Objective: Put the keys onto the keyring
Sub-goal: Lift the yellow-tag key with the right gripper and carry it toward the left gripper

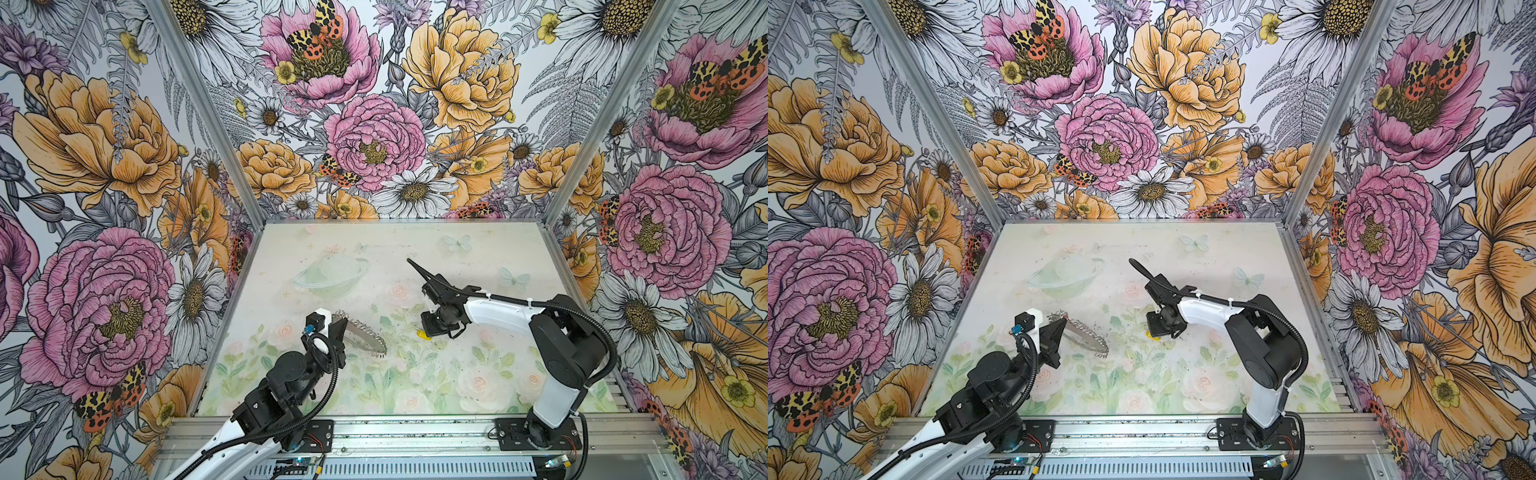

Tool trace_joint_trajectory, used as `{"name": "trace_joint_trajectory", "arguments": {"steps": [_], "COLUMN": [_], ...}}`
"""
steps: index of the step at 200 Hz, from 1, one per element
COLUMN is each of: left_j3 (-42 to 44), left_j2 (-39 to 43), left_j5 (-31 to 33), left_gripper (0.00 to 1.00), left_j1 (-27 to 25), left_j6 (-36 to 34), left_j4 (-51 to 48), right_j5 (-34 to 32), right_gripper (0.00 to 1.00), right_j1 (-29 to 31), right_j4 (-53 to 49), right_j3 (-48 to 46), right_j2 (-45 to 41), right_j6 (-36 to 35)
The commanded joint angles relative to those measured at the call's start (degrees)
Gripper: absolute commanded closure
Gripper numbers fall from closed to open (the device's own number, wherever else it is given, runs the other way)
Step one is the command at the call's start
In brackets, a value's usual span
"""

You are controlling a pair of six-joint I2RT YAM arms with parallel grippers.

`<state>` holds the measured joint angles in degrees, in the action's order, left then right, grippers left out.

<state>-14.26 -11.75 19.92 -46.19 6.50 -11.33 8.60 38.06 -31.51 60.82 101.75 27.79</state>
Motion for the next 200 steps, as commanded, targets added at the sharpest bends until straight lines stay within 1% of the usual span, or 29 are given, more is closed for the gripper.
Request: {"name": "trace_joint_trajectory", "arguments": {"steps": [1,46,81,130,166,178,200], "left_j3": [0.14,0.33,0.29,0.43,0.64,0.67,0.8], "left_j2": [0.43,0.41,-0.2,-0.81,-1.9,-2.75,-4.84], "left_j5": [-0.94,-0.98,-0.85,-1.49,-3.44,-4.74,-7.52], "left_gripper": [1.0,1.0,1.0,1.0,1.0,1.0,1.0], "left_j1": [0.61,0.56,0.65,0.67,0.75,0.75,0.76], "left_j6": [-0.7,-0.78,-0.97,-0.94,-0.88,-0.83,-0.69], "left_j4": [2.96,3.28,3.66,4.11,5.08,5.78,7.78], "right_j5": [-1.65,-3.38,-9.04,-15.38,-20.03,-20.43,-18.77], "right_gripper": [0.91,1.0,1.0,1.0,1.0,1.0,1.0], "right_j1": [0.26,0.53,1.82,4.05,6.34,6.39,6.41], "right_j4": [-0.63,-0.57,1.13,14.01,23.63,27.83,36.65], "right_j3": [1.37,0.89,-0.6,-9.08,-15.68,-18.55,-24.28], "right_j2": [0.64,-1.51,-6.1,-13.93,-21.4,-24.89,-31.49], "right_j6": [-0.54,-0.55,-1.22,-0.11,-1.73,-2.4,-3.27]}}
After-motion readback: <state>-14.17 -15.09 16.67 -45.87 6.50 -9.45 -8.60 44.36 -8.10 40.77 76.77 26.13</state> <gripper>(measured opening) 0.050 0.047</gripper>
